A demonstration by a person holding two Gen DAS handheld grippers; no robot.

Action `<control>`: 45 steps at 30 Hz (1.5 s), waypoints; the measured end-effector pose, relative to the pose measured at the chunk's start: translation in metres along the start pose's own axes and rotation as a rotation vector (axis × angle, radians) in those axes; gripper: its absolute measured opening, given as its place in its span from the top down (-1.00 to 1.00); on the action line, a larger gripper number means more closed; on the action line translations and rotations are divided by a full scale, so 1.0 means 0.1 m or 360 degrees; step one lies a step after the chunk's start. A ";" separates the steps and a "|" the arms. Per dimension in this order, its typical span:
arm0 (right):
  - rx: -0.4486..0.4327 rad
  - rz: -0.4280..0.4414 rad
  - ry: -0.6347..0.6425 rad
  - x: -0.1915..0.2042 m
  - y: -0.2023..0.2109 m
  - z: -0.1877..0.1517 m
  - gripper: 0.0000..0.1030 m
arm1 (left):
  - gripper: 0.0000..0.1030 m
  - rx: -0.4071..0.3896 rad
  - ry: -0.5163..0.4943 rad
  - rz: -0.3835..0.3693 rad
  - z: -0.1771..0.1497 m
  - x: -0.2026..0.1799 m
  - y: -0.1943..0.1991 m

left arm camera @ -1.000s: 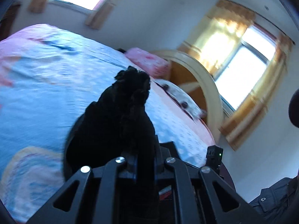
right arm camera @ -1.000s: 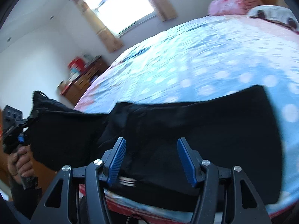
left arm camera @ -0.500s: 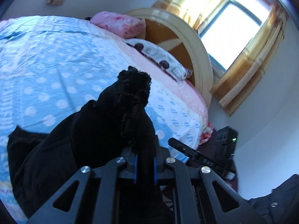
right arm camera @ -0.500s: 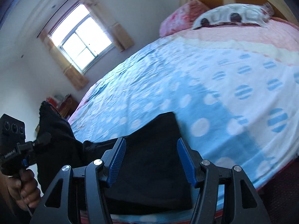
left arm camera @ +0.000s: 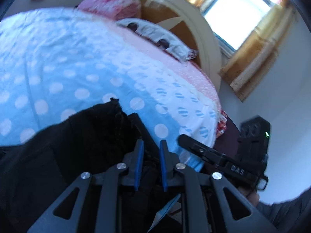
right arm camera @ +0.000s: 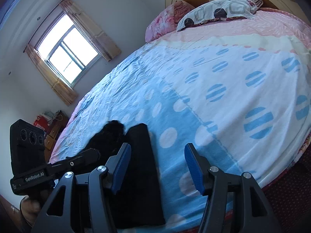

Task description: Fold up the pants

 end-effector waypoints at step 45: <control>0.0647 0.0256 0.0883 1.85 -0.71 -0.26 -0.13 | -0.89 -0.0248 0.0106 0.0823 -1.33 0.89 1.02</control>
Point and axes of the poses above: each gripper's, at about its wrist camera, not at the fingertips, and y roughly against the way its jaws point, x to its left, z to its top, the point moved 5 cm from there along -y, roughly the way its jaws point, and after that the axes turned 9 degrees about -y, right-handed, at the moved point
